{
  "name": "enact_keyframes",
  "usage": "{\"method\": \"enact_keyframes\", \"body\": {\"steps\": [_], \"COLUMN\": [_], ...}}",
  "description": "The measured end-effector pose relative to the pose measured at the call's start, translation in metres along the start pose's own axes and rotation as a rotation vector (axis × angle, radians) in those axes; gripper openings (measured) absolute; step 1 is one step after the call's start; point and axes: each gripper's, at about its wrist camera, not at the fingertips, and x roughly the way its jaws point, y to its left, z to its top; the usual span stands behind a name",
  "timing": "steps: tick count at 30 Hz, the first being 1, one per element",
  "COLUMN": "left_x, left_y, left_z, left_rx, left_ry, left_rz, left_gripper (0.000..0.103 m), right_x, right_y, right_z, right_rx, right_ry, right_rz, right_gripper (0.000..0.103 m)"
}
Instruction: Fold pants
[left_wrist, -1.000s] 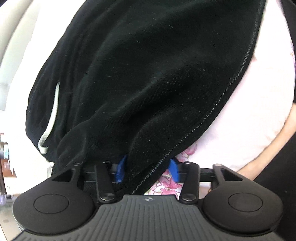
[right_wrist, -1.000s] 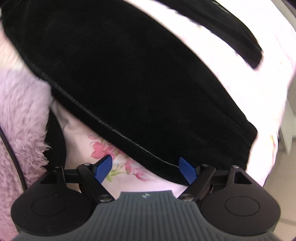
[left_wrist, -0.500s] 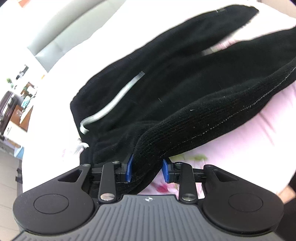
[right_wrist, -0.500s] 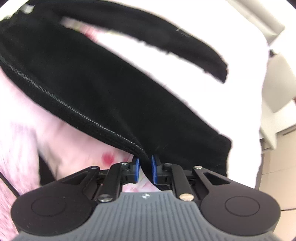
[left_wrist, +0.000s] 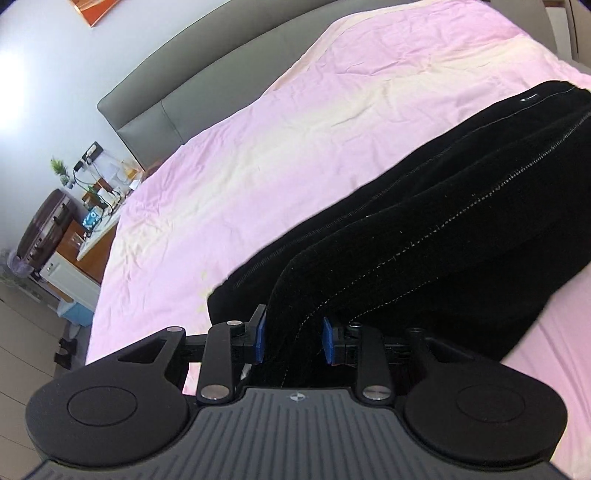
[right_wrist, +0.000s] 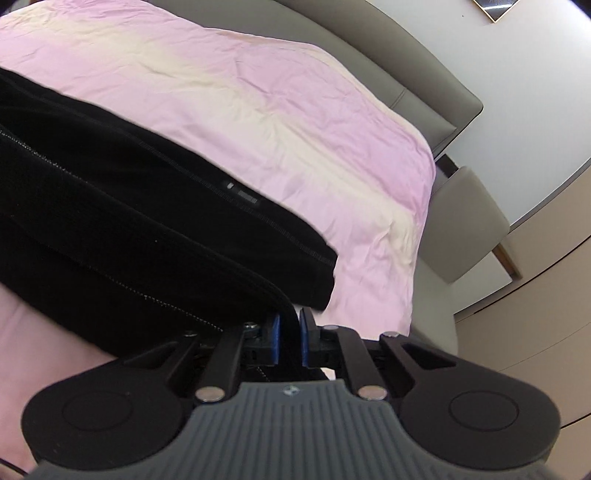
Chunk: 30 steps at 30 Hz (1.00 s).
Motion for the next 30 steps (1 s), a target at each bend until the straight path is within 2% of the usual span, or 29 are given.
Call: {"method": "enact_keyframes", "body": {"steps": [4, 9, 16, 19, 22, 25, 30], "left_x": [0.032, 0.084, 0.168, 0.188, 0.191, 0.179, 0.133], "left_y": [0.008, 0.010, -0.005, -0.011, -0.020, -0.022, 0.006], "left_z": [0.031, 0.051, 0.048, 0.039, 0.031, 0.024, 0.030], "left_rx": [0.030, 0.050, 0.027, 0.012, 0.025, 0.077, -0.040], "left_ry": [0.019, 0.063, 0.201, 0.220, 0.206, 0.156, 0.085], "left_rz": [0.020, 0.025, -0.046, -0.065, -0.059, -0.026, -0.021], "left_gripper": [0.032, 0.032, 0.032, 0.033, 0.032, 0.031, 0.031], "right_x": [0.044, 0.115, 0.214, 0.246, 0.264, 0.263, 0.231], "right_y": [-0.002, 0.010, 0.039, 0.055, 0.065, 0.068, 0.047], "right_z": [0.045, 0.085, 0.118, 0.118, 0.114, 0.111, 0.117], "right_rx": [0.002, -0.014, -0.027, -0.047, -0.059, -0.085, -0.038], "right_ry": [0.020, 0.056, 0.139, 0.180, 0.205, 0.193, 0.118], "right_rz": [-0.024, -0.032, -0.005, 0.009, 0.026, 0.020, 0.001], "right_gripper": [0.003, 0.003, 0.003, 0.003, 0.004, 0.004, 0.004]}}
